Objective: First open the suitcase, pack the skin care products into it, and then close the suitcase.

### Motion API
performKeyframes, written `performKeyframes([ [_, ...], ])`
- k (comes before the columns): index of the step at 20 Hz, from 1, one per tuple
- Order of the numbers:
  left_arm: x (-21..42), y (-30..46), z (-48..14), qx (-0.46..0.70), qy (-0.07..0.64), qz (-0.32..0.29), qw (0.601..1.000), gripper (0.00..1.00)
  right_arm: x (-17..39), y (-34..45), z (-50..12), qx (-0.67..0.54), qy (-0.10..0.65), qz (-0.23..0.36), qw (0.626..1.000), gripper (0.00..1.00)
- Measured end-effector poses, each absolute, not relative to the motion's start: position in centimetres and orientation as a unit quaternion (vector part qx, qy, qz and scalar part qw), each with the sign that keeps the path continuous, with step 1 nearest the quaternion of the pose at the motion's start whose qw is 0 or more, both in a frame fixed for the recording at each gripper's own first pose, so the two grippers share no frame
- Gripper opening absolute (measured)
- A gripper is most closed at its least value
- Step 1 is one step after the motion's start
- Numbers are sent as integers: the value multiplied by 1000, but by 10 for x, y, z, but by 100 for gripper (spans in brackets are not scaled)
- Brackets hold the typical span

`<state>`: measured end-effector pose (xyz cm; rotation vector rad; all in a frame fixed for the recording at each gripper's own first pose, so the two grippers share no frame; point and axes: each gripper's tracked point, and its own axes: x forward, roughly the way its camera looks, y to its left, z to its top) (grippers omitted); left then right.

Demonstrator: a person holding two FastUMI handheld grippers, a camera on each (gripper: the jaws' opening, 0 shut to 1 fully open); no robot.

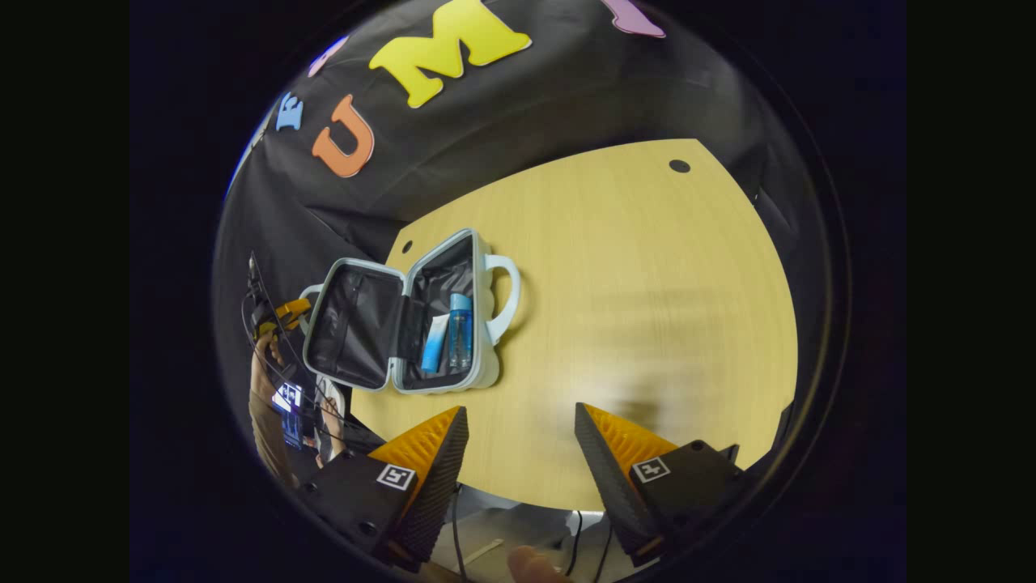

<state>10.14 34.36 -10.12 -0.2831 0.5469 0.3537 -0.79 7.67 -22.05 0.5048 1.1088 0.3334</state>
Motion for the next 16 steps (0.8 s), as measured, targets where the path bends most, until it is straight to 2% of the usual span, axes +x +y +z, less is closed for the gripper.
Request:
performKeyframes([
  [4,115,274,-68,-55,265,169,948,3,-2,34,-231,243,519,167,802,78],
  [8,131,191,-64,11,265,153,952,3,-2,-5,-247,250,525,167,796,78],
  [16,163,51,-123,91,285,86,950,3,-11,-62,-273,258,531,151,793,79],
])
